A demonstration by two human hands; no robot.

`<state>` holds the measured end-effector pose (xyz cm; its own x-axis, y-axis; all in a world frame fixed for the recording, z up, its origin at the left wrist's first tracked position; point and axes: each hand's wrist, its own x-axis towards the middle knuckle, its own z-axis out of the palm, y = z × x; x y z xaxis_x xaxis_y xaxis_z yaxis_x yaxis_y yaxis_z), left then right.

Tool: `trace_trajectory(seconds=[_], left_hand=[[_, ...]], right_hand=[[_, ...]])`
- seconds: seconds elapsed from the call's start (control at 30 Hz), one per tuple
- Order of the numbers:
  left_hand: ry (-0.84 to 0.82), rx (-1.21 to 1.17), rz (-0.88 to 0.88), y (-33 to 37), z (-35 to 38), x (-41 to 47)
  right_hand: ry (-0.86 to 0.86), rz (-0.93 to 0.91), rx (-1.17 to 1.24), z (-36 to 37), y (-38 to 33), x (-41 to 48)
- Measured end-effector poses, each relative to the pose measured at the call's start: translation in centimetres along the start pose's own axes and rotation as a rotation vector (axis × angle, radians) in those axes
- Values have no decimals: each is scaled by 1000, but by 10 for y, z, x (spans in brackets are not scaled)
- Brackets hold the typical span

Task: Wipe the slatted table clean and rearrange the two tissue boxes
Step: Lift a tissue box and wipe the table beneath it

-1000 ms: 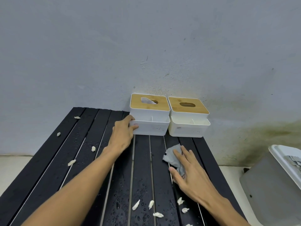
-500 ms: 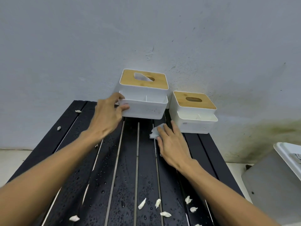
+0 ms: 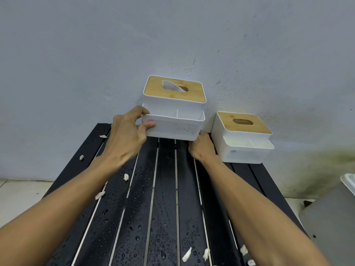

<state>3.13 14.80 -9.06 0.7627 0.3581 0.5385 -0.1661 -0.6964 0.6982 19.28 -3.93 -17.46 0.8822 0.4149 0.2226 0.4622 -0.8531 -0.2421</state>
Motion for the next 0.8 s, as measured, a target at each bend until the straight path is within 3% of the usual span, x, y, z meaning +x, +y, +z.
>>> trace_trajectory(seconds=[0.13, 0.27, 0.4, 0.67, 0.8], left_hand=[[-4, -27, -5, 4, 2, -2], [-11, -45, 5, 10, 6, -1], [-13, -73, 1, 16, 9, 1], [3, -93, 19, 24, 5, 3], [20, -104, 19, 24, 2, 4]], right_hand=[[8, -236, 121, -11, -8, -53], [-89, -409, 69, -15, -19, -122], [-27, -345, 7, -9, -22, -82], [32, 50, 24, 19, -48, 21], [40, -129, 88, 18, -52, 8]])
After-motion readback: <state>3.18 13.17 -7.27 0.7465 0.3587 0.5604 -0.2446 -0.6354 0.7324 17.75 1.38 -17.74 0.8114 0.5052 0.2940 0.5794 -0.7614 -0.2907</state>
